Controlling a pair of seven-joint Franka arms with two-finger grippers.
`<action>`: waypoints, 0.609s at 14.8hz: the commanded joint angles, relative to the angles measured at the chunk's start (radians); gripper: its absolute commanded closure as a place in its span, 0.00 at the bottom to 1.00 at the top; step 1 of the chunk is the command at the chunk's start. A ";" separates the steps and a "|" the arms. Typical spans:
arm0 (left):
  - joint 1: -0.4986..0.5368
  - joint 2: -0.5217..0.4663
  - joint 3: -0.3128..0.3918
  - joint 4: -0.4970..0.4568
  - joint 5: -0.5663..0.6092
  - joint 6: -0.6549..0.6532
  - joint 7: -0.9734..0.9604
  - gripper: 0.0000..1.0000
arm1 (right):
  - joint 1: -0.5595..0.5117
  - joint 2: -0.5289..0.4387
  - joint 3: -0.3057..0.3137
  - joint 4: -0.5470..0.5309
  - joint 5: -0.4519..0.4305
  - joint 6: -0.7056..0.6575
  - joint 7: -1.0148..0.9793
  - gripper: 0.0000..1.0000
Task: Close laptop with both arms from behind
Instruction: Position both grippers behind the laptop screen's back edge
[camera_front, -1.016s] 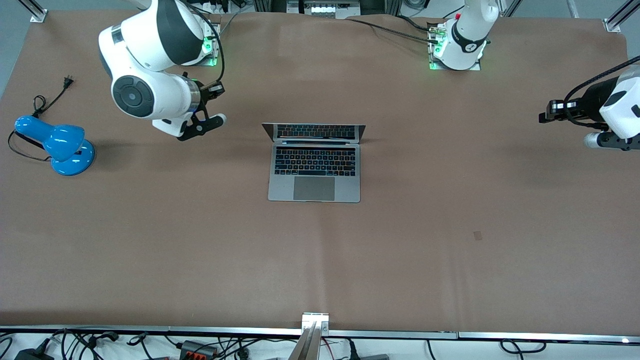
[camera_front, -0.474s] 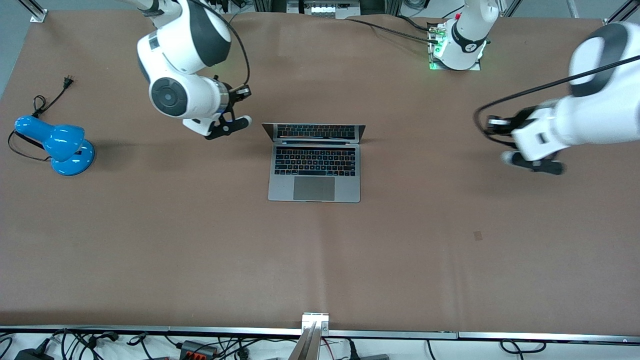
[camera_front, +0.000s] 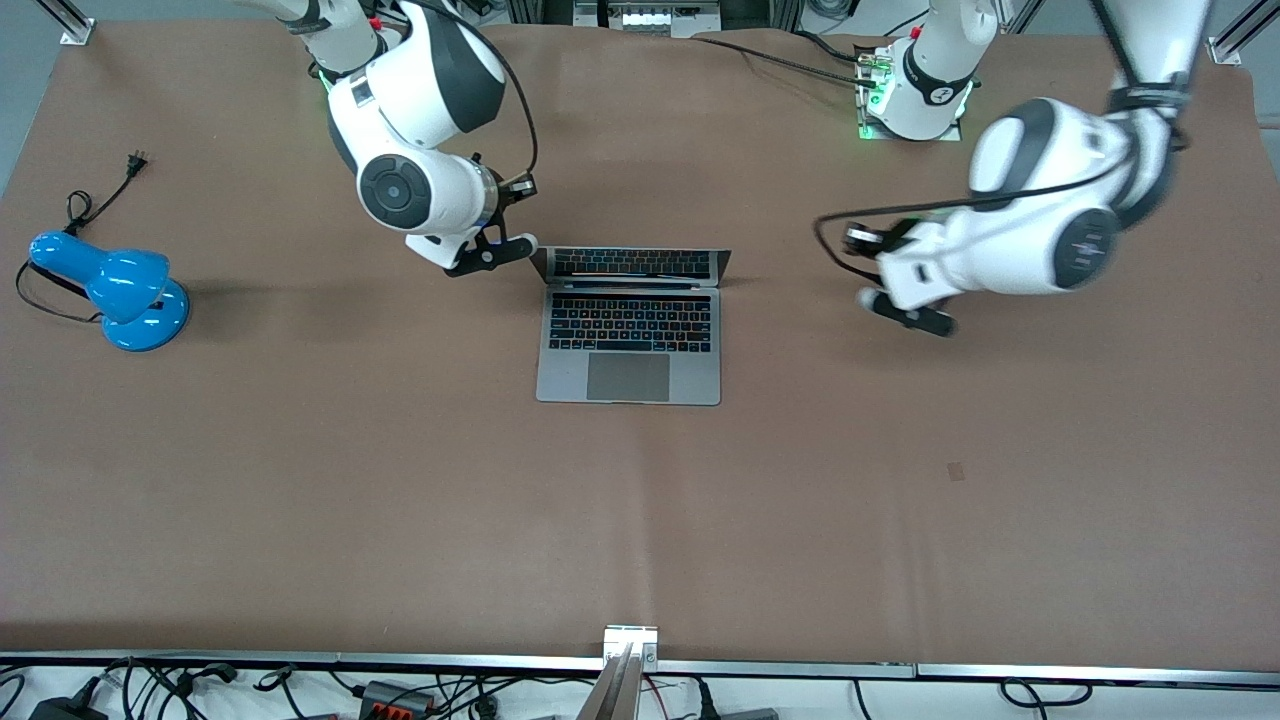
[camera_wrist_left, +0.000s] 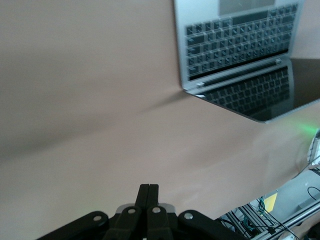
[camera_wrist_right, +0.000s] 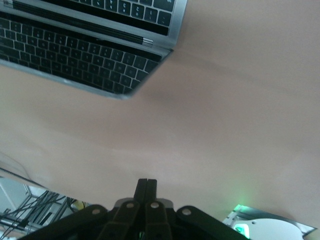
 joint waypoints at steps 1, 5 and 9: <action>0.009 -0.050 -0.134 -0.102 -0.030 0.116 -0.107 1.00 | 0.023 0.016 -0.008 -0.006 0.033 0.042 0.024 1.00; 0.004 0.020 -0.263 -0.102 -0.032 0.226 -0.235 1.00 | 0.038 0.037 -0.008 -0.001 0.053 0.067 0.026 1.00; 0.001 0.120 -0.302 -0.099 -0.030 0.378 -0.281 1.00 | 0.042 0.050 -0.008 0.003 0.053 0.082 0.026 1.00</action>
